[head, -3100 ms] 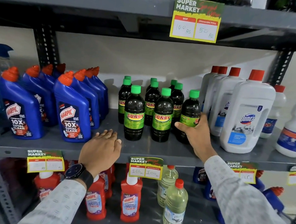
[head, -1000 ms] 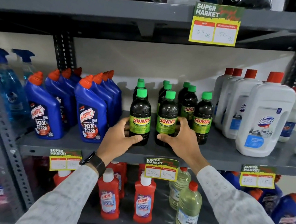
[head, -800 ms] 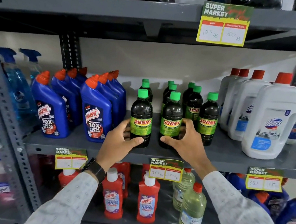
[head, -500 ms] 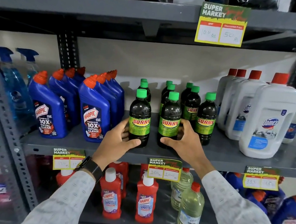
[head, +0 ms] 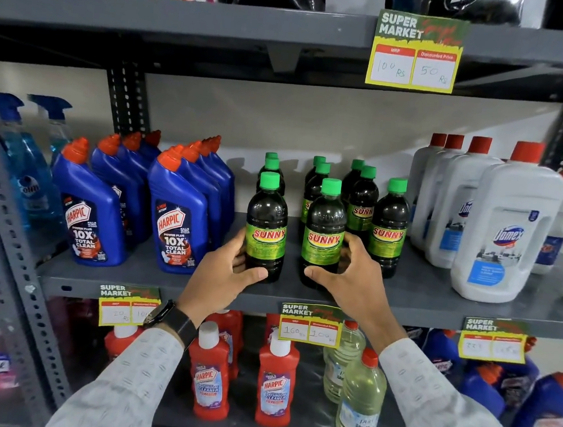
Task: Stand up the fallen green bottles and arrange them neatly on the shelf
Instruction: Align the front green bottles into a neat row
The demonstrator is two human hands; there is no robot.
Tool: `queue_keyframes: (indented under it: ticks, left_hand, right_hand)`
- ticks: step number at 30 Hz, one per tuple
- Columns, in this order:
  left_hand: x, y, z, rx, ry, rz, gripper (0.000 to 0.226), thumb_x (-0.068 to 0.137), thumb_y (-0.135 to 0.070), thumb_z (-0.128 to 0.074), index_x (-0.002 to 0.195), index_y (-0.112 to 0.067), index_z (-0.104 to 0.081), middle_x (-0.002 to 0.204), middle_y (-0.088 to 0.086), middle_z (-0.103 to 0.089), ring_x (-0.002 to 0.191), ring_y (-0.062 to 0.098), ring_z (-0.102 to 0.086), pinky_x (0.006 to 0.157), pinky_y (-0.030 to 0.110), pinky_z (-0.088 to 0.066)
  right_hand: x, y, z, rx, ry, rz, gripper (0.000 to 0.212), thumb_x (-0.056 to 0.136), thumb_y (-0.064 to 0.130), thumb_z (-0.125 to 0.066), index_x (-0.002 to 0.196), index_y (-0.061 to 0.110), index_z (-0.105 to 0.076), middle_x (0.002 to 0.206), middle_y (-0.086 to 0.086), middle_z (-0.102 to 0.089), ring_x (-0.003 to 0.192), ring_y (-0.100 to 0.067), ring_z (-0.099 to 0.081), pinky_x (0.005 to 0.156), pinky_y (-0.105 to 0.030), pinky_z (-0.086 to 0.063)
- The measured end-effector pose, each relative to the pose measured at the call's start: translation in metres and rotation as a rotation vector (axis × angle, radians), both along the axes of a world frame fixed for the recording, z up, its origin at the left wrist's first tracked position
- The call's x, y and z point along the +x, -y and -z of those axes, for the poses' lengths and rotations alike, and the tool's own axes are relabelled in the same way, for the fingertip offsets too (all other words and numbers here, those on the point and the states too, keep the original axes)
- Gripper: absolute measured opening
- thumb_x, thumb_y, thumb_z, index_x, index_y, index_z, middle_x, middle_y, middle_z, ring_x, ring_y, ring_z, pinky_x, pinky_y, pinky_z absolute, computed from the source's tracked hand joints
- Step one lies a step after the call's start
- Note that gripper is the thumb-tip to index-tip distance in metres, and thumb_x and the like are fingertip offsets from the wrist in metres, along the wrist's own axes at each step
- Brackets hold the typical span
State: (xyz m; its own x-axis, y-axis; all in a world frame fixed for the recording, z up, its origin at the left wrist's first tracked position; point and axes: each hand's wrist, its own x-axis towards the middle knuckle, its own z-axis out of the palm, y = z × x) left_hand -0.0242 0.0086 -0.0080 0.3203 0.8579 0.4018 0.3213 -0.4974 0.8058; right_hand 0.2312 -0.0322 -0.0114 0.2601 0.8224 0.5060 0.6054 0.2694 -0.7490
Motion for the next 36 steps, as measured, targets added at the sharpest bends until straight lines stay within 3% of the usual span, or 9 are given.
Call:
queue_keyframes:
  ticks: [9, 13, 16, 19, 22, 25, 27, 29, 36]
  left_hand:
    - [0.002, 0.015, -0.004, 0.015, 0.078, -0.061, 0.097, 0.085, -0.032, -0.08, 0.161, -0.033, -0.02, 0.145, -0.017, -0.047, 0.132, 0.001, -0.051, 0.103, 0.011, -0.044]
    - [0.017, 0.047, 0.001, 0.311, 0.364, -0.47, 0.053, 0.094, -0.031, -0.068, 0.145, -0.026, -0.054, 0.13, -0.006, -0.069, 0.113, 0.0, -0.066, 0.095, 0.019, -0.056]
    - [0.04, 0.069, 0.002, 0.486, 0.314, -0.474, 0.036, 0.097, -0.021, -0.064, 0.133, -0.02, -0.065, 0.112, -0.01, -0.074, 0.1, -0.001, -0.07, 0.083, 0.016, -0.058]
    - [0.068, 0.079, 0.0, 0.353, 0.141, -0.312, 0.051, 0.098, -0.03, -0.064, 0.146, -0.02, -0.054, 0.128, -0.001, -0.071, 0.111, 0.002, -0.068, 0.092, 0.025, -0.059]
    - [0.092, 0.076, 0.001, 0.255, -0.116, -0.289, 0.077, 0.096, -0.045, -0.059, 0.16, -0.019, -0.025, 0.117, 0.001, -0.07, 0.111, 0.017, -0.066, 0.087, 0.026, -0.048]
    - [0.109, 0.065, 0.0, 0.146, -0.142, -0.225, 0.092, 0.096, -0.041, -0.062, 0.163, -0.021, -0.003, 0.154, -0.003, -0.049, 0.14, 0.016, -0.046, 0.104, 0.023, -0.035]
    - [0.118, 0.058, -0.004, 0.108, -0.117, -0.192, 0.093, 0.095, -0.033, -0.065, 0.163, -0.024, -0.004, 0.163, -0.005, -0.036, 0.147, 0.015, -0.037, 0.109, 0.023, -0.029]
    - [0.123, 0.051, -0.005, 0.129, -0.071, -0.204, 0.083, 0.093, -0.026, -0.068, 0.158, -0.027, -0.018, 0.152, -0.008, -0.048, 0.138, 0.015, -0.047, 0.102, 0.023, -0.033]
    - [0.12, 0.043, -0.003, 0.145, -0.027, -0.213, 0.076, 0.087, -0.027, -0.073, 0.151, -0.031, -0.031, 0.124, -0.02, -0.054, 0.113, 0.003, -0.05, 0.096, 0.029, -0.039]
  right_hand:
    - [-0.005, 0.008, -0.003, -0.016, 0.012, 0.042, 0.095, 0.068, 0.046, -0.091, 0.149, 0.028, -0.044, 0.097, 0.034, -0.058, 0.09, 0.022, -0.055, 0.075, -0.004, -0.039]
    - [-0.001, 0.021, -0.006, -0.024, -0.026, -0.022, 0.105, 0.072, 0.051, -0.09, 0.158, 0.029, -0.034, 0.111, 0.028, -0.06, 0.103, 0.009, -0.059, 0.086, -0.01, -0.044]
    - [0.012, 0.038, -0.007, 0.186, -0.053, 0.1, 0.072, 0.081, 0.049, -0.08, 0.145, 0.032, -0.051, 0.109, 0.018, -0.067, 0.098, 0.001, -0.066, 0.078, -0.016, -0.055]
    - [0.034, 0.045, -0.014, 0.334, -0.077, 0.322, 0.053, 0.085, 0.032, -0.08, 0.13, 0.026, -0.054, 0.108, 0.008, -0.067, 0.091, -0.005, -0.066, 0.083, -0.035, -0.058]
    - [0.065, 0.031, -0.023, 0.118, -0.047, 0.382, 0.087, 0.078, 0.034, -0.09, 0.148, 0.012, -0.042, 0.142, -0.011, -0.053, 0.128, -0.026, -0.054, 0.106, -0.049, -0.047]
    - [0.085, 0.012, -0.028, -0.093, -0.105, 0.255, 0.108, 0.069, 0.034, -0.097, 0.153, 0.009, -0.035, 0.15, -0.012, -0.053, 0.136, -0.031, -0.052, 0.11, -0.045, -0.045]
    - [0.091, 0.003, -0.026, -0.156, -0.118, 0.216, 0.101, 0.068, 0.034, -0.097, 0.148, 0.011, -0.041, 0.139, -0.008, -0.064, 0.128, -0.03, -0.06, 0.099, -0.036, -0.048]
    - [0.093, -0.001, -0.025, -0.167, -0.085, 0.218, 0.086, 0.07, 0.036, -0.096, 0.138, 0.015, -0.048, 0.127, -0.006, -0.07, 0.118, -0.028, -0.066, 0.088, -0.031, -0.046]
    - [0.082, 0.019, -0.013, -0.102, 0.017, 0.16, 0.077, 0.07, 0.048, -0.091, 0.13, 0.019, -0.052, 0.115, 0.003, -0.07, 0.108, -0.022, -0.067, 0.087, -0.035, -0.05]
